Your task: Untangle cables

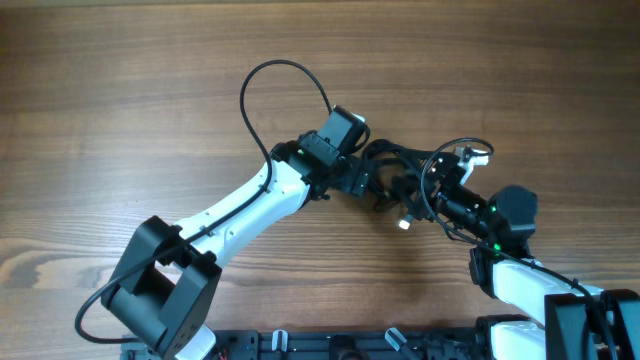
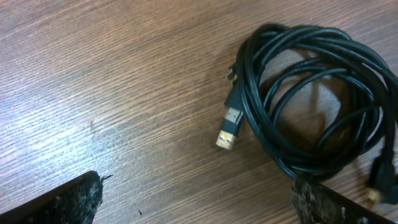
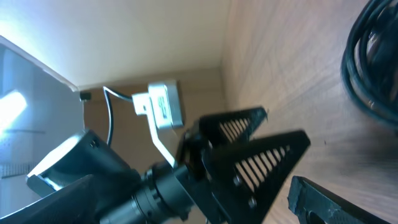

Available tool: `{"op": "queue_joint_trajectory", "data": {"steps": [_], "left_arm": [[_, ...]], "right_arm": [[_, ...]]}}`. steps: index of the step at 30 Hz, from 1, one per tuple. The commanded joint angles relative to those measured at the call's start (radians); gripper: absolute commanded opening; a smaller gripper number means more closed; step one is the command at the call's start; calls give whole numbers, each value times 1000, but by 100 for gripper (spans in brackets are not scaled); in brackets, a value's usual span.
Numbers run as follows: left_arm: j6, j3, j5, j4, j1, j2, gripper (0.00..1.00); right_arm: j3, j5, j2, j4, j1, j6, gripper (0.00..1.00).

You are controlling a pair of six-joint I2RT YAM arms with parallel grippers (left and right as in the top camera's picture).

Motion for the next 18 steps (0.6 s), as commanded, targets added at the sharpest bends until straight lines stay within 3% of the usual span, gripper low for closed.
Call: {"op": "queue_joint_trajectory", "data": {"steps": [1,5,8,12,18], "left_arm": [[-69,9,-28,23,19,8,100],[-148,9,-44,28,51,8,100],[-147,9,-44,28,54,8,100],[-143,9,-43,28,54,8,100],[-105,9,-35,28,54,8,100]], "right_arm": [[12,-69,0,-77,-4,-17,100],[12,-56,0,-228,-4,-116,99],[12,-19,0,-307,-4,-185,99],[12,-18,0,-366,-4,-228,89],[12,-77,0,-523,-4,-340,88]]}}
